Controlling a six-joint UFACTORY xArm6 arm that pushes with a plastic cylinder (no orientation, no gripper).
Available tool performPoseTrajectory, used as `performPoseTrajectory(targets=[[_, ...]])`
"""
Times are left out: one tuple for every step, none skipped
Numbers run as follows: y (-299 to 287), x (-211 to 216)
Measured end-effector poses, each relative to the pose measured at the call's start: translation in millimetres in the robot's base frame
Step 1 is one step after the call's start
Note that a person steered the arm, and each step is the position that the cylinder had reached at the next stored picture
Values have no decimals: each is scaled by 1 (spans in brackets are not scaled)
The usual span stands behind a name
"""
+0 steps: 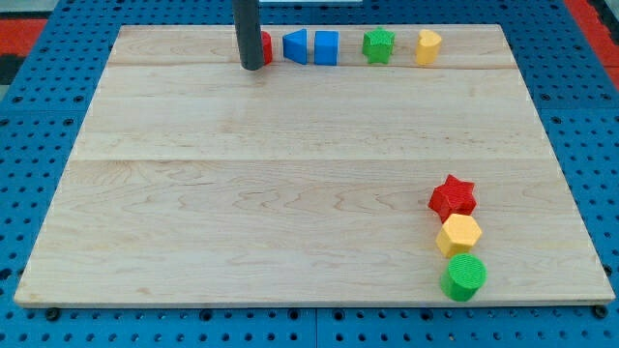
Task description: Move red star parallel left to red circle
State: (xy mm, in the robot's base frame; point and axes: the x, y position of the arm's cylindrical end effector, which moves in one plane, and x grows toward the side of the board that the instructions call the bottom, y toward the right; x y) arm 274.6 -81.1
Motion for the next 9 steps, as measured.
performPoseTrajectory(targets=[[33, 24], [109, 70], [201, 115], [284, 160], [334, 196], [290, 242], [221, 244], [152, 238], [122, 212]])
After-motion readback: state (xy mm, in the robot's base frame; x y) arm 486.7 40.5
